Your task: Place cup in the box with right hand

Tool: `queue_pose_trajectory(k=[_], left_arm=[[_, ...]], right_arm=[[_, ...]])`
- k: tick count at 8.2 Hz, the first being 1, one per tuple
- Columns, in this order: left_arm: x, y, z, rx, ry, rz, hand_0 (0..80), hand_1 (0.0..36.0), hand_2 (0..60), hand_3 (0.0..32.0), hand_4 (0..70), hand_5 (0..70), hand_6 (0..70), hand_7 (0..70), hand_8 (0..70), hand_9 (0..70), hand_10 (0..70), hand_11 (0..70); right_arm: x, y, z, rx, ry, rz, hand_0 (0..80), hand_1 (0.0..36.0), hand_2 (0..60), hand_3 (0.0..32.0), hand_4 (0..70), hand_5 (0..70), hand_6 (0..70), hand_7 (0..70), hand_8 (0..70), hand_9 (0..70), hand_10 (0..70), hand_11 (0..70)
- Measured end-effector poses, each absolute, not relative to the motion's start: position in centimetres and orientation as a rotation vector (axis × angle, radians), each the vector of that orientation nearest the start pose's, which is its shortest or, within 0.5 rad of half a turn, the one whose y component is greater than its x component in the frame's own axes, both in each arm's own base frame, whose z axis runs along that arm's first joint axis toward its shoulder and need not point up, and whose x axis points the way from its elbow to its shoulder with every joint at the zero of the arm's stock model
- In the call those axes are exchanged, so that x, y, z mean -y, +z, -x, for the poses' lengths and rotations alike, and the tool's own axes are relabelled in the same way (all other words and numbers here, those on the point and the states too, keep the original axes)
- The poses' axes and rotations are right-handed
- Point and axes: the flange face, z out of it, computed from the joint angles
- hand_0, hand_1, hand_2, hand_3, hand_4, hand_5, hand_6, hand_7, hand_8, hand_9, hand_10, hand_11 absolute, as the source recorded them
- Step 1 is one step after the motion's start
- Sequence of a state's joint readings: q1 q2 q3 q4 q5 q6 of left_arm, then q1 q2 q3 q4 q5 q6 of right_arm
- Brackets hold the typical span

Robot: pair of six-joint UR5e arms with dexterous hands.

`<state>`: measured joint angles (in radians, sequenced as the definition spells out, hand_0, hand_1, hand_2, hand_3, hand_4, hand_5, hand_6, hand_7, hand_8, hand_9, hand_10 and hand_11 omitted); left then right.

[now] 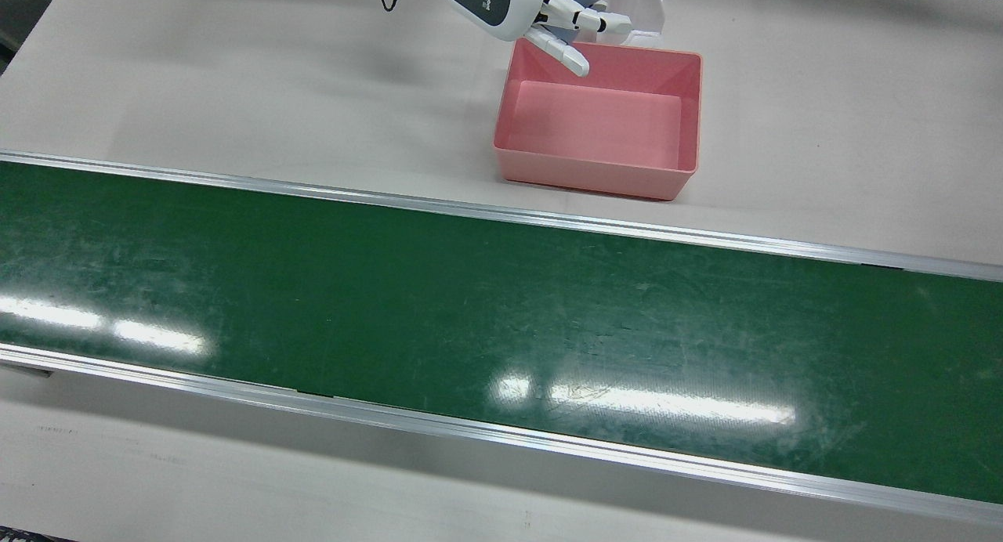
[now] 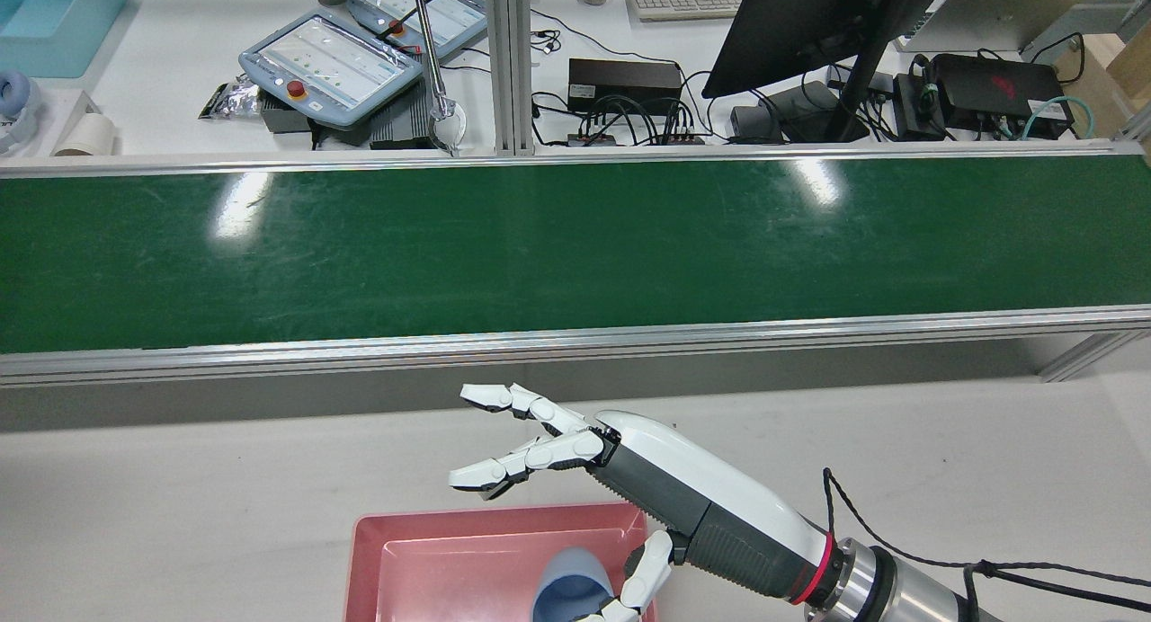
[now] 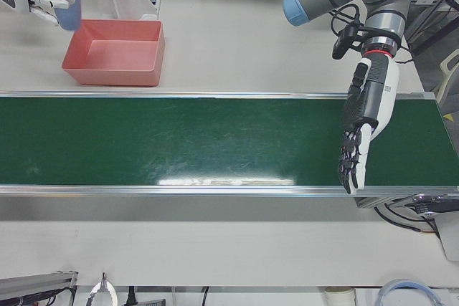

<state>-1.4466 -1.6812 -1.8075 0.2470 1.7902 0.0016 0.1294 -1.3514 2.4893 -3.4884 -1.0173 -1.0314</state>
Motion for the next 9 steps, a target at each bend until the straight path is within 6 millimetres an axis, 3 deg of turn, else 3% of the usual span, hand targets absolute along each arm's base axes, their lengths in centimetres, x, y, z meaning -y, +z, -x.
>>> queue_pose_trajectory(k=[1, 2, 3, 4, 5, 6, 7, 8, 9], left_arm=[[53.2, 54.1, 4.6, -2.133, -1.927, 0.346, 0.0, 0.0, 0.0, 0.0, 0.0, 0.0, 0.0, 0.0, 0.0, 0.0, 0.0, 0.0], [53.2, 54.1, 4.6, -2.133, -1.927, 0.346, 0.0, 0.0, 0.0, 0.0, 0.0, 0.0, 0.0, 0.0, 0.0, 0.0, 0.0, 0.0], [53.2, 54.1, 4.6, -2.133, -1.927, 0.346, 0.0, 0.0, 0.0, 0.0, 0.0, 0.0, 0.0, 0.0, 0.0, 0.0, 0.0, 0.0], [53.2, 54.1, 4.6, -2.133, -1.927, 0.346, 0.0, 0.0, 0.0, 0.0, 0.0, 0.0, 0.0, 0.0, 0.0, 0.0, 0.0, 0.0], [53.2, 54.1, 4.6, -2.133, -1.926, 0.346, 0.0, 0.0, 0.0, 0.0, 0.0, 0.0, 0.0, 0.0, 0.0, 0.0, 0.0, 0.0], [53.2, 54.1, 4.6, -2.133, -1.927, 0.346, 0.0, 0.0, 0.0, 0.0, 0.0, 0.0, 0.0, 0.0, 0.0, 0.0, 0.0, 0.0], [53.2, 54.1, 4.6, -2.134, -1.926, 0.346, 0.0, 0.0, 0.0, 0.0, 0.0, 0.0, 0.0, 0.0, 0.0, 0.0, 0.0, 0.0], [53.2, 54.1, 4.6, -2.134, -1.926, 0.346, 0.0, 0.0, 0.0, 0.0, 0.0, 0.0, 0.0, 0.0, 0.0, 0.0, 0.0, 0.0], [53.2, 54.1, 4.6, -2.134, -1.925, 0.346, 0.0, 0.0, 0.0, 0.0, 0.0, 0.0, 0.0, 0.0, 0.0, 0.0, 0.0, 0.0]], right_arm=[[23.3, 23.1, 36.0, 2.414, 0.970, 0.219, 46.0, 15.4, 25.7, 0.0, 13.4, 4.0, 4.9, 16.6, 0.0, 1.9, 2.2, 4.8], [23.4, 23.2, 35.9, 2.413, 0.972, 0.220, 45.3, 17.7, 34.1, 0.0, 11.0, 4.3, 5.6, 19.8, 0.1, 2.7, 3.0, 6.1], [24.5, 23.5, 34.9, 2.419, 0.991, 0.200, 46.2, 15.8, 27.4, 0.0, 14.5, 4.3, 6.0, 21.5, 0.2, 3.7, 3.7, 7.0], [27.3, 24.8, 32.3, 2.419, 1.050, 0.151, 46.7, 14.9, 23.8, 0.0, 14.9, 4.4, 5.8, 20.2, 0.1, 2.8, 4.3, 8.0], [31.8, 28.0, 27.6, 2.393, 1.163, 0.051, 47.9, 11.0, 7.3, 0.0, 17.0, 4.0, 4.2, 11.4, 0.0, 0.8, 4.1, 7.5], [37.0, 32.2, 22.2, 2.341, 1.287, -0.071, 43.6, 11.5, 16.1, 0.0, 8.7, 3.4, 2.7, 4.6, 0.0, 0.0, 3.7, 6.7], [41.6, 37.3, 17.3, 2.264, 1.421, -0.160, 45.3, 11.0, 10.3, 0.0, 7.3, 3.6, 2.4, 2.8, 0.0, 0.4, 2.0, 4.4], [45.0, 42.2, 12.9, 2.185, 1.556, -0.230, 45.7, 7.7, 3.1, 0.0, 8.0, 3.3, 2.6, 5.5, 0.0, 0.6, 0.8, 2.5], [47.0, 46.1, 9.0, 2.120, 1.669, -0.299, 38.3, 5.3, 9.0, 0.0, 5.9, 2.0, 2.2, 6.7, 0.0, 1.0, 0.0, 0.6]])
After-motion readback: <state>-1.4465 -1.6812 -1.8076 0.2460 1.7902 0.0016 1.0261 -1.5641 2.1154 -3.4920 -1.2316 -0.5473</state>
